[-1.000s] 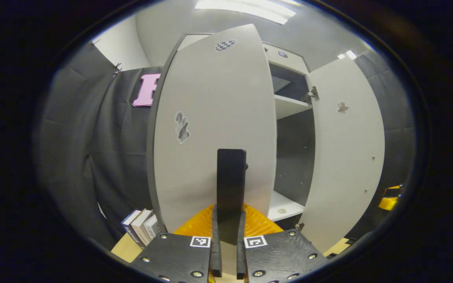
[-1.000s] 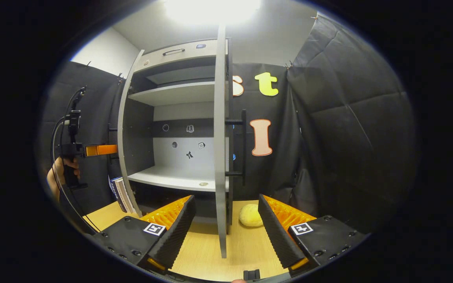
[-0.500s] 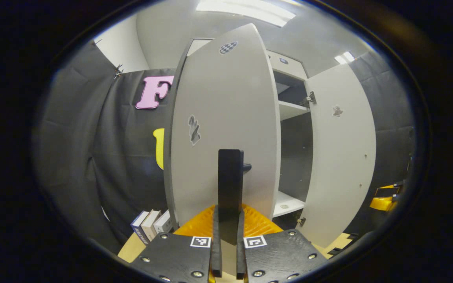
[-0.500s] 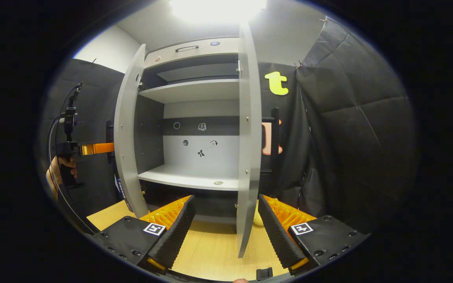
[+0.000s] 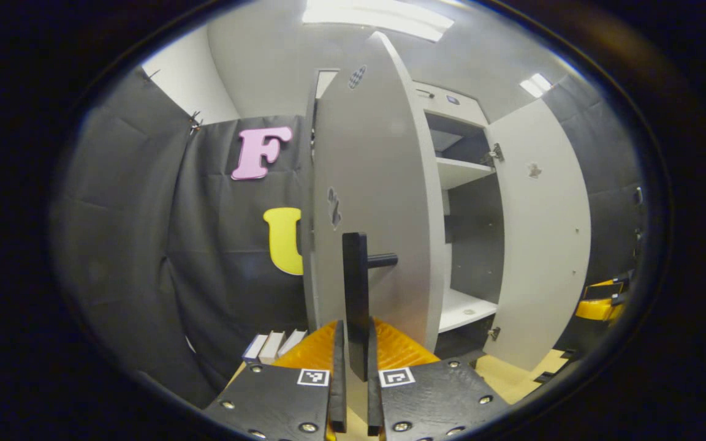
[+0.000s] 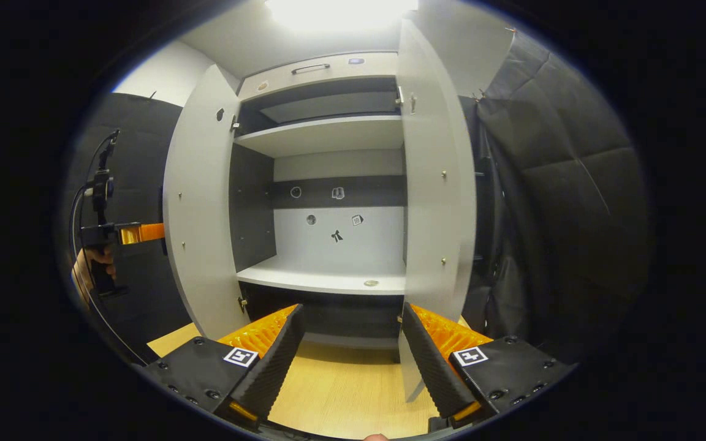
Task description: Open the right door of the double-door shoe cabinet with the right hand, and open the left door with the left hand.
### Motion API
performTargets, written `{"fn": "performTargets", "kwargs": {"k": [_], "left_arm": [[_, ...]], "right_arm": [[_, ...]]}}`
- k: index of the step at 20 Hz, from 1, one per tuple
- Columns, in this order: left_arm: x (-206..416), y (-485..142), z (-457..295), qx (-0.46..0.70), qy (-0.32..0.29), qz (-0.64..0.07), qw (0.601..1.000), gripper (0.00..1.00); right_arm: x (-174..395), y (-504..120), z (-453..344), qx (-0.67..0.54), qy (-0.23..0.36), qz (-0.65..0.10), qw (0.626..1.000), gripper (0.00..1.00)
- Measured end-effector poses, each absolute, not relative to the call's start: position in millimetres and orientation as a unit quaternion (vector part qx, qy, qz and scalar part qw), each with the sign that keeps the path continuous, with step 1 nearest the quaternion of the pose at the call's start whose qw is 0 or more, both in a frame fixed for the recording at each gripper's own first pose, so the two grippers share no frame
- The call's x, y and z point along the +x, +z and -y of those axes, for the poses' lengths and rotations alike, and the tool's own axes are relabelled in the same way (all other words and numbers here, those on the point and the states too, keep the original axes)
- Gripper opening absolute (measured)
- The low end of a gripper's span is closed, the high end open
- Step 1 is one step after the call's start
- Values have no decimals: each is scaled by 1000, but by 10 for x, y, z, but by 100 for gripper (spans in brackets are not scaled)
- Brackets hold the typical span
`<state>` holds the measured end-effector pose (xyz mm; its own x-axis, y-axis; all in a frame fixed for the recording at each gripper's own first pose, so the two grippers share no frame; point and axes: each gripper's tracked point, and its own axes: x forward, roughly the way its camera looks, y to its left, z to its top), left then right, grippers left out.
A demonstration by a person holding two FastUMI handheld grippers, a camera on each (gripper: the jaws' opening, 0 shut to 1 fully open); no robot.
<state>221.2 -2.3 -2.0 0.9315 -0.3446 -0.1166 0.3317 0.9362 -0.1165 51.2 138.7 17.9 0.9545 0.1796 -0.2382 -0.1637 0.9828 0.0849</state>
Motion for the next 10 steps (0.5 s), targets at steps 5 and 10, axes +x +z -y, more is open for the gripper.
{"fn": "performTargets", "kwargs": {"k": [5,10], "left_arm": [[2317,-115,-584,-22,-92,-64,993,2],[2212,-102,-560,-78,-112,-65,988,3]], "right_arm": [[540,217,-1540,28,98,-119,988,99],[514,322,-1564,25,98,-111,989,96]]}}
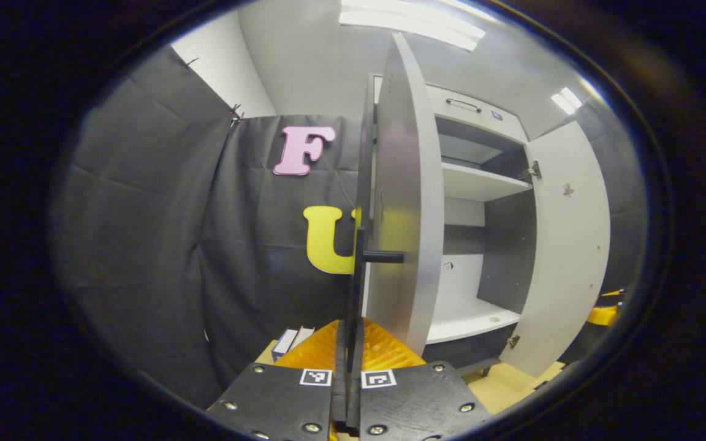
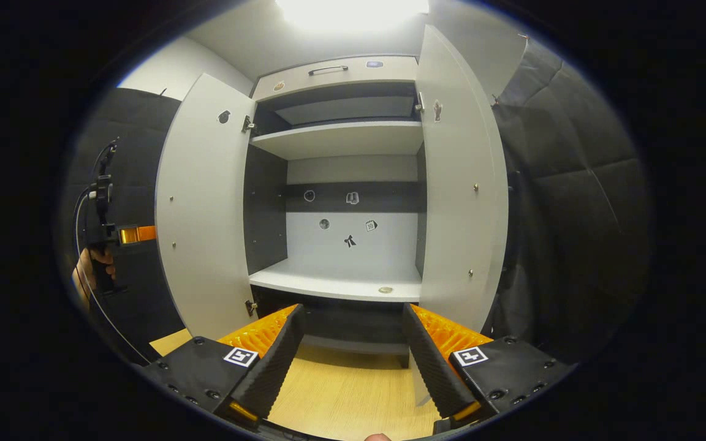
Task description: Open the right door of the double-door shoe cabinet with the right hand, and open the left door with the left hand.
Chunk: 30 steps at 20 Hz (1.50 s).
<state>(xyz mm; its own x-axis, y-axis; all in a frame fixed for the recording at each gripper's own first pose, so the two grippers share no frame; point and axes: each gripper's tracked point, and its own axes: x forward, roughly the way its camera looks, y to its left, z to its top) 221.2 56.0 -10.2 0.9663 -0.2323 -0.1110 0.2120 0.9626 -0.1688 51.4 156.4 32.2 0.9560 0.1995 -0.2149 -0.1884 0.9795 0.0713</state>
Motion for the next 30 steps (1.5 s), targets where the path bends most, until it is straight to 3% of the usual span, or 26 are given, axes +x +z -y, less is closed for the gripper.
{"fn": "performTargets", "kwargs": {"k": [10,15,17,18,20,21,22,24,25,28,30], "left_arm": [[2071,134,-610,-29,-99,-31,994,0],[1463,-135,-477,-7,-76,-51,996,0],[1342,-219,-426,-3,-68,-57,996,5],[1278,-243,-360,-5,-67,-59,996,1],[1197,-276,-285,-14,-59,-55,997,5],[1161,-282,-270,-18,-55,-50,997,11],[1123,-268,-245,-22,-53,-43,997,10],[1090,-228,-178,-21,-50,-32,998,30],[1085,-209,-190,-17,-44,-25,999,33],[1022,-209,-162,-9,-34,-27,999,98],[1030,-214,-179,-8,-24,-29,999,100]], "right_arm": [[405,430,-1361,15,89,-93,992,99],[312,417,-1193,-4,66,-69,995,96],[282,391,-1112,-3,53,-64,997,100],[271,367,-1056,2,47,-64,997,97],[268,314,-953,19,39,-66,997,97],[265,288,-920,29,34,-66,997,100],[270,266,-877,37,29,-64,997,100],[287,218,-761,39,16,-63,997,99],[275,191,-716,37,12,-63,997,99],[247,212,-576,21,-2,-49,999,99],[236,264,-528,16,-6,-37,999,100]]}}
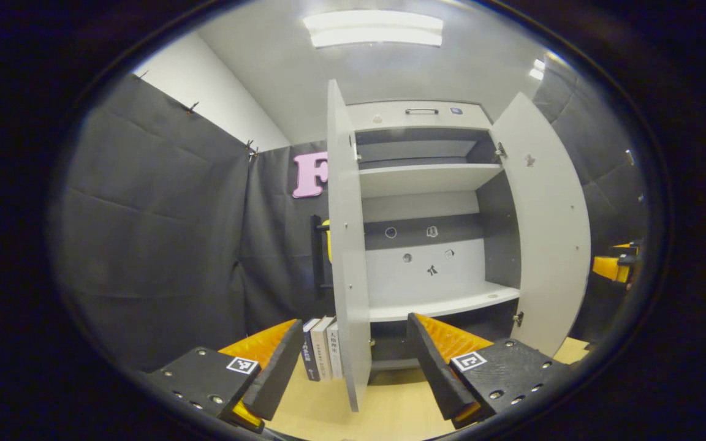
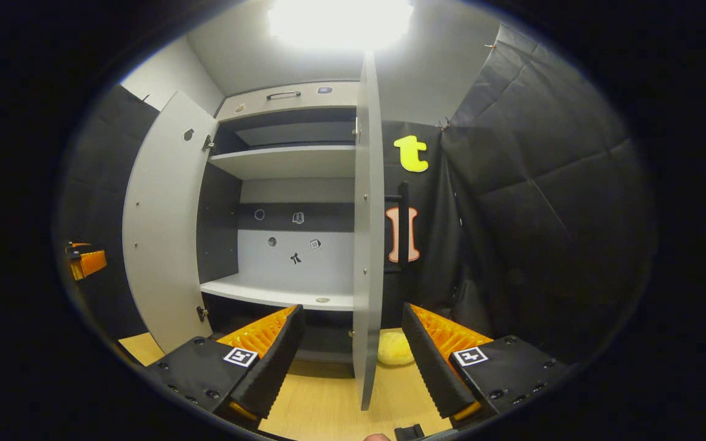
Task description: Open the right door of the double-door shoe cabinet with the right hand, and open the left door with the left hand.
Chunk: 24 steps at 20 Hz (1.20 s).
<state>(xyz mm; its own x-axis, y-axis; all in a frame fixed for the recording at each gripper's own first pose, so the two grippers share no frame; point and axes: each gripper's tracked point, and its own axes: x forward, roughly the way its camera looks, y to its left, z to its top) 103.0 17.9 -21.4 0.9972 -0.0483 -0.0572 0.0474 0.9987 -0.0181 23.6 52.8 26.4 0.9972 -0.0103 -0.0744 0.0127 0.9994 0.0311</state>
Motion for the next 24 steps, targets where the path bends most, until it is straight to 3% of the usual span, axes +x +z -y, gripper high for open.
{"fn": "performTargets", "kwargs": {"k": [2,3,24], "left_arm": [[992,-196,-190,-13,-14,-20,1000,96],[970,-197,-189,-16,-9,-19,1000,100],[867,-131,-280,-5,12,-17,1000,100]], "right_arm": [[234,319,-495,16,-6,-28,999,100],[249,350,-460,17,-9,-24,1000,100],[357,402,-418,41,-14,-13,999,99]]}}
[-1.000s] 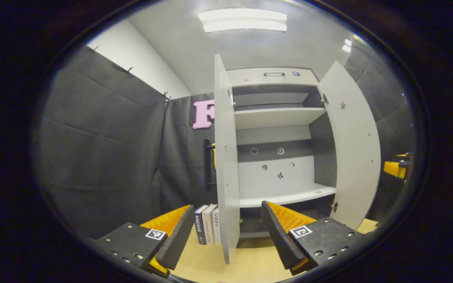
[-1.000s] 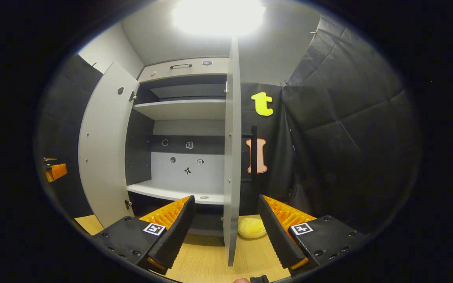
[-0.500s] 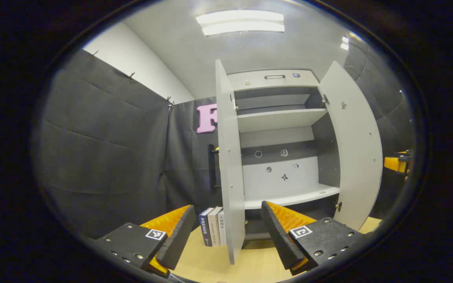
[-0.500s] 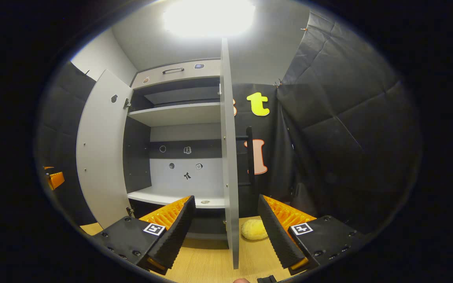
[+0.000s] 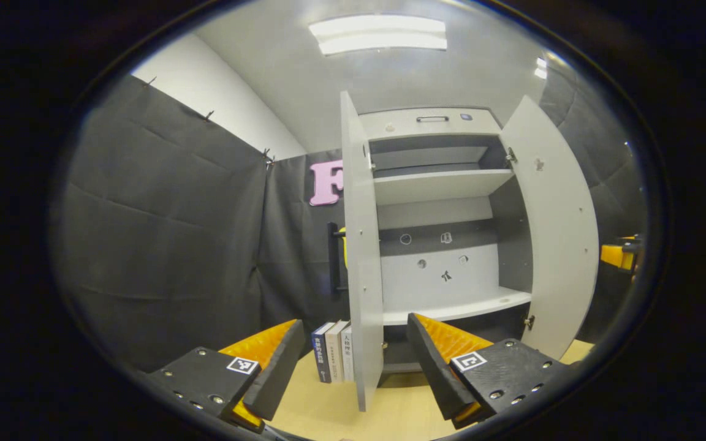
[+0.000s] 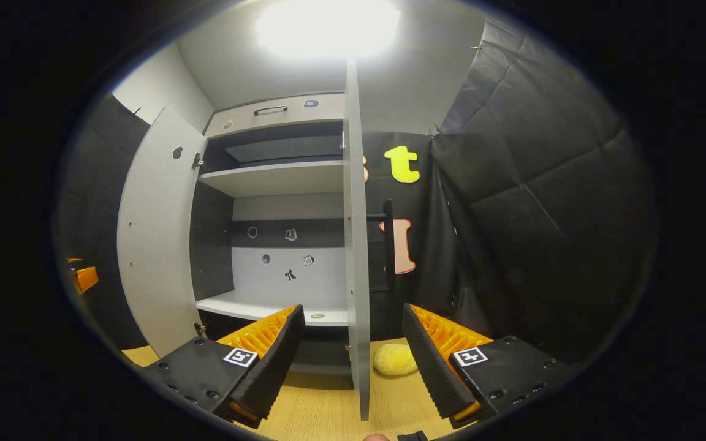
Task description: Open the right door of the double-door shoe cabinet with the right hand, and open the left door with the left hand.
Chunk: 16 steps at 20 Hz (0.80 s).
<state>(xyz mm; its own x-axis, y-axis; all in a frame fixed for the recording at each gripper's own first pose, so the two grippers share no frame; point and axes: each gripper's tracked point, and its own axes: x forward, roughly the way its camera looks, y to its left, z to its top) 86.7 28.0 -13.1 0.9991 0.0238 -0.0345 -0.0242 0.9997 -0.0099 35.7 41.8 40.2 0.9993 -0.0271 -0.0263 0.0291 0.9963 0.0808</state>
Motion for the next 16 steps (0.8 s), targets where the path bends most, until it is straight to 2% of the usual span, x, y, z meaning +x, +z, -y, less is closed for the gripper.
{"fn": "performTargets", "kwargs": {"k": [2,16], "left_arm": [[877,-145,-291,-5,13,-19,1000,98],[900,-236,-337,-7,18,-30,999,100]], "right_arm": [[367,401,-421,38,-13,-14,999,99],[423,369,-512,31,-9,-19,999,99]]}}
